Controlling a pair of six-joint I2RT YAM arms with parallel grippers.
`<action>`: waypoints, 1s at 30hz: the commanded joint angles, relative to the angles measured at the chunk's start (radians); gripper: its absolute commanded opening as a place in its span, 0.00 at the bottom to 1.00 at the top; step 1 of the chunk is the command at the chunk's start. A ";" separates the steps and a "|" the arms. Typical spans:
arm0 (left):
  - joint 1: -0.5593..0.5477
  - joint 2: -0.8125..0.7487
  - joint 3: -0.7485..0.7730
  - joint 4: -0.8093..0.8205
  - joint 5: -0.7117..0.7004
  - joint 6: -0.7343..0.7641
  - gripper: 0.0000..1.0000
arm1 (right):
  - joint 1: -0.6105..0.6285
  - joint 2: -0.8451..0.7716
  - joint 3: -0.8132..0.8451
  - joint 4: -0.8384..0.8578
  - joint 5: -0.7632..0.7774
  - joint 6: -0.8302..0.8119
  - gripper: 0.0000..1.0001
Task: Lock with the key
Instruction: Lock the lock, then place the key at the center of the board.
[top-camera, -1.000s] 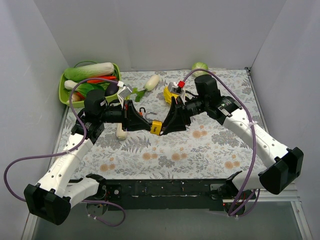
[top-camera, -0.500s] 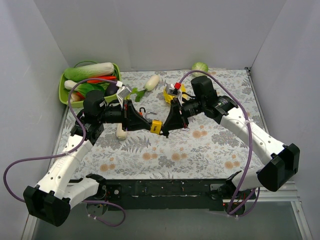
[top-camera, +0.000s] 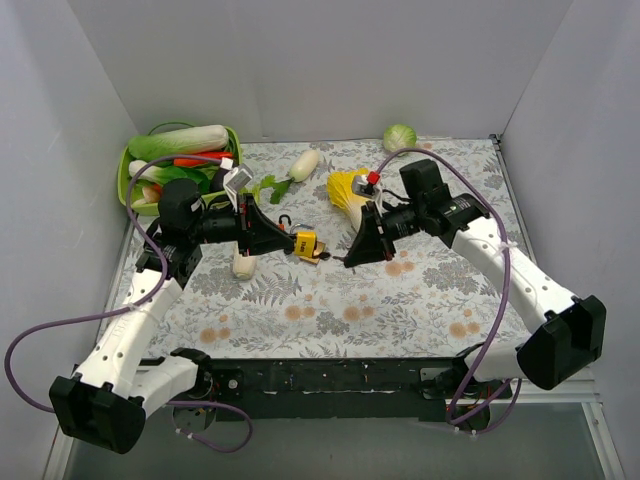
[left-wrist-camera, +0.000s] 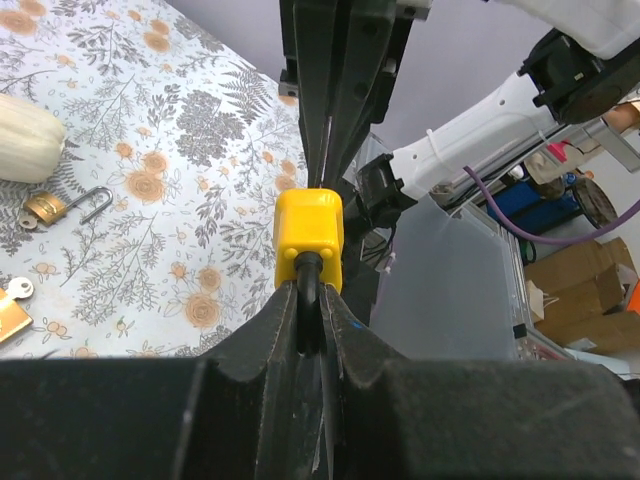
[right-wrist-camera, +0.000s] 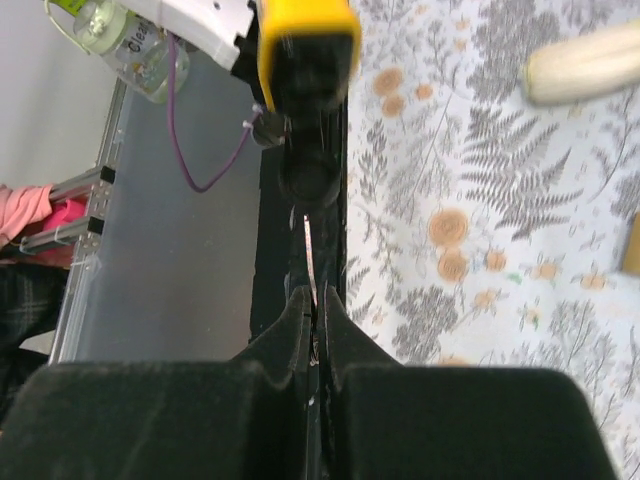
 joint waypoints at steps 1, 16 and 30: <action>0.012 -0.008 0.001 0.091 0.000 -0.029 0.00 | -0.062 -0.044 -0.068 -0.120 -0.056 -0.091 0.01; 0.016 0.083 0.058 -0.062 -0.055 0.191 0.00 | -0.808 0.207 -0.169 -0.171 0.416 -0.223 0.01; 0.016 0.049 -0.018 -0.056 -0.066 0.178 0.00 | -0.883 0.433 -0.151 -0.020 0.617 -0.179 0.01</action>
